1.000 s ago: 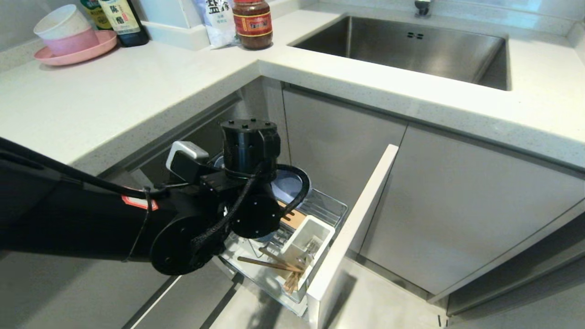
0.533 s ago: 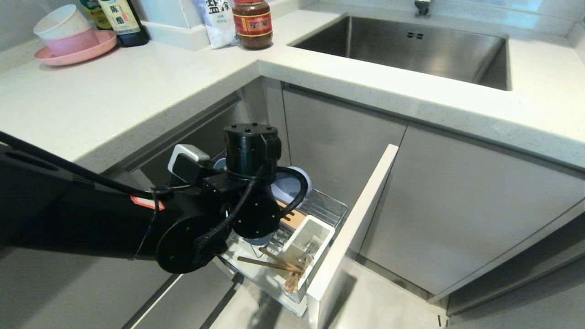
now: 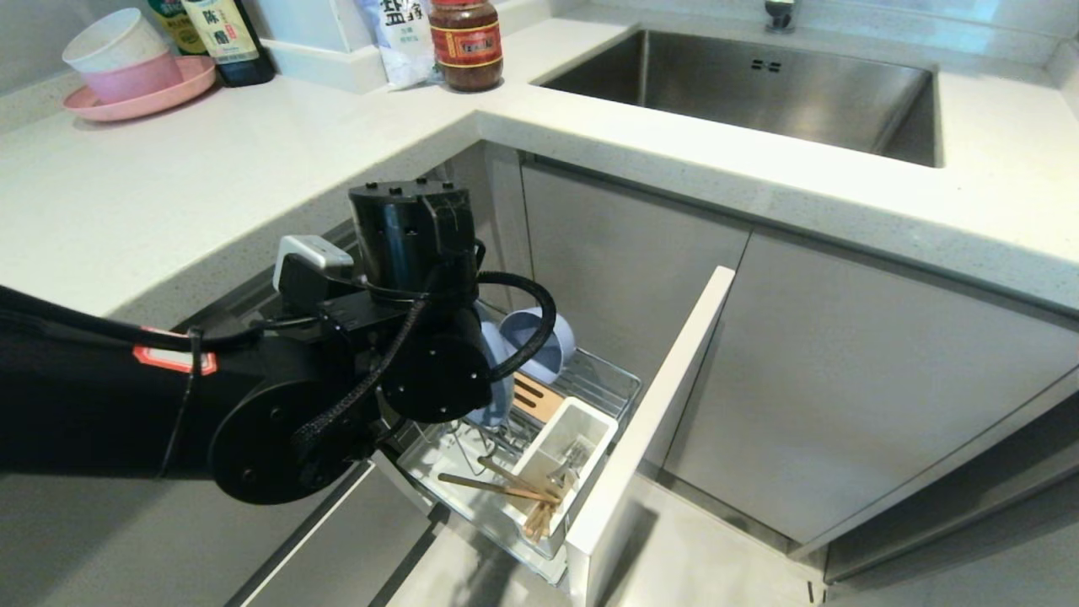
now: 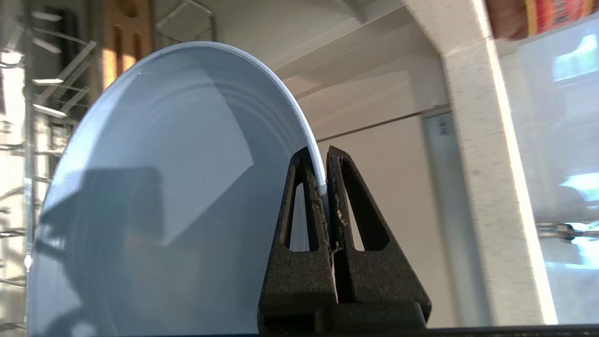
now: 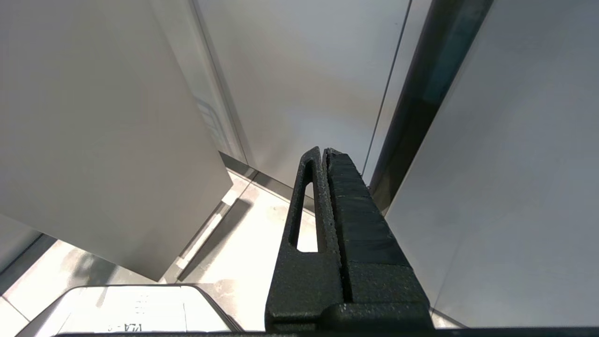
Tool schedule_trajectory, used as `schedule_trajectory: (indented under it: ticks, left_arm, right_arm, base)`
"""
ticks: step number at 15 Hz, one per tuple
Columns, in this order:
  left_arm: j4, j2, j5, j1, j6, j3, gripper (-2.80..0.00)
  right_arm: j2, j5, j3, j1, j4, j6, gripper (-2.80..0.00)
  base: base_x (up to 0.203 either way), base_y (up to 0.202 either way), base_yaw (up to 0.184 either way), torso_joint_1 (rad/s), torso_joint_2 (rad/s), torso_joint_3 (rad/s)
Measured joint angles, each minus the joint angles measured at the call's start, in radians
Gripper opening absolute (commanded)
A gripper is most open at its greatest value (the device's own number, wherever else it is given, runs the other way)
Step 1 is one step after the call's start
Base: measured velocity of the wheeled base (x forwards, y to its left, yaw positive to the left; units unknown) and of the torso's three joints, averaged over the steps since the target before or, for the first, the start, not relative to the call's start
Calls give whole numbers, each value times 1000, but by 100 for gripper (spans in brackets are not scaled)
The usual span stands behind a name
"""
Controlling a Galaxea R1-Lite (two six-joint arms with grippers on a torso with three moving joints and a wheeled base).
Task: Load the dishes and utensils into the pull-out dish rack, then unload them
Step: Pick up the plate and place it in the cupboard
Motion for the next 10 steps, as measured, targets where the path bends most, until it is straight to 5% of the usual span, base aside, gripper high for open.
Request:
schedule_trajectory:
  ticks: [10]
  left_arm:
    - [-87, 15, -61, 7, -37, 77, -280]
  right_arm:
    - [0, 0, 0, 0, 0, 0, -280]
  base:
    - [0, 0, 0, 0, 0, 0]
